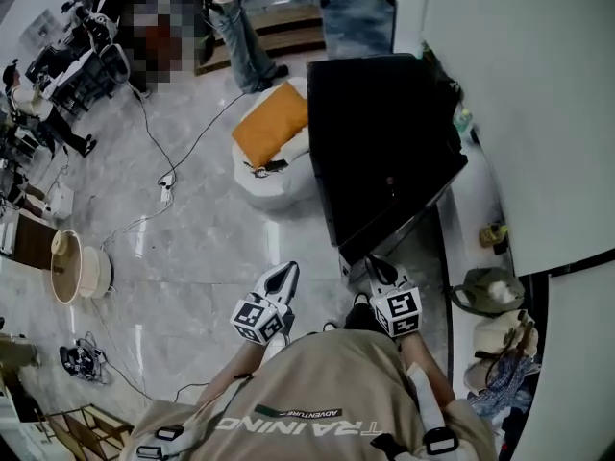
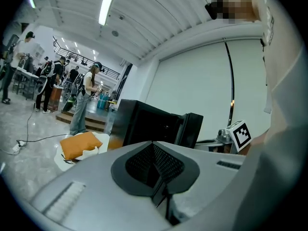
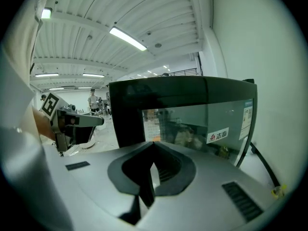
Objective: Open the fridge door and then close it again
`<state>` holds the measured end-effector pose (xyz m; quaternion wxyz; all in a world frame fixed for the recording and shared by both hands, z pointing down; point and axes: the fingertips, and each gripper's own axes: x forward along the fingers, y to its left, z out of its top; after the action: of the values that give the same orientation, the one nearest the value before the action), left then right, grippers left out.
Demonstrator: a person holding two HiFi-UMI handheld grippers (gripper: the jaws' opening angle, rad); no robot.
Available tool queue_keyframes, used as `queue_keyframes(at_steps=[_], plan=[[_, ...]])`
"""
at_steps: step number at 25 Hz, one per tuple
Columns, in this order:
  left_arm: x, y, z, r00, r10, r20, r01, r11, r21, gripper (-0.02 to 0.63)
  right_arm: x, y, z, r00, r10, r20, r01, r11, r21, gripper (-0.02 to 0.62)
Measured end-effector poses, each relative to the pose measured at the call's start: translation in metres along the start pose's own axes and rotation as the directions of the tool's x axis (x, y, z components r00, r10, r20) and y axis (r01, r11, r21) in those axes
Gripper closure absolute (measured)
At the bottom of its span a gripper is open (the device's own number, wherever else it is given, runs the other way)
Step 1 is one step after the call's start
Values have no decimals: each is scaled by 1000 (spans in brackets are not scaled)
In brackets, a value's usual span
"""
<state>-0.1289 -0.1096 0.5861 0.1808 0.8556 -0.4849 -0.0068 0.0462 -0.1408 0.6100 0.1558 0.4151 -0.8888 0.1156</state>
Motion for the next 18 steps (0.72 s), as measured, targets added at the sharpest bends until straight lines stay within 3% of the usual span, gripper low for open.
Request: queue_keyframes(at_steps=[18], plan=[[24, 27, 22, 990, 137, 12, -137, 990, 15, 606, 60, -6, 21, 979, 202, -17, -202, 977, -68, 600]])
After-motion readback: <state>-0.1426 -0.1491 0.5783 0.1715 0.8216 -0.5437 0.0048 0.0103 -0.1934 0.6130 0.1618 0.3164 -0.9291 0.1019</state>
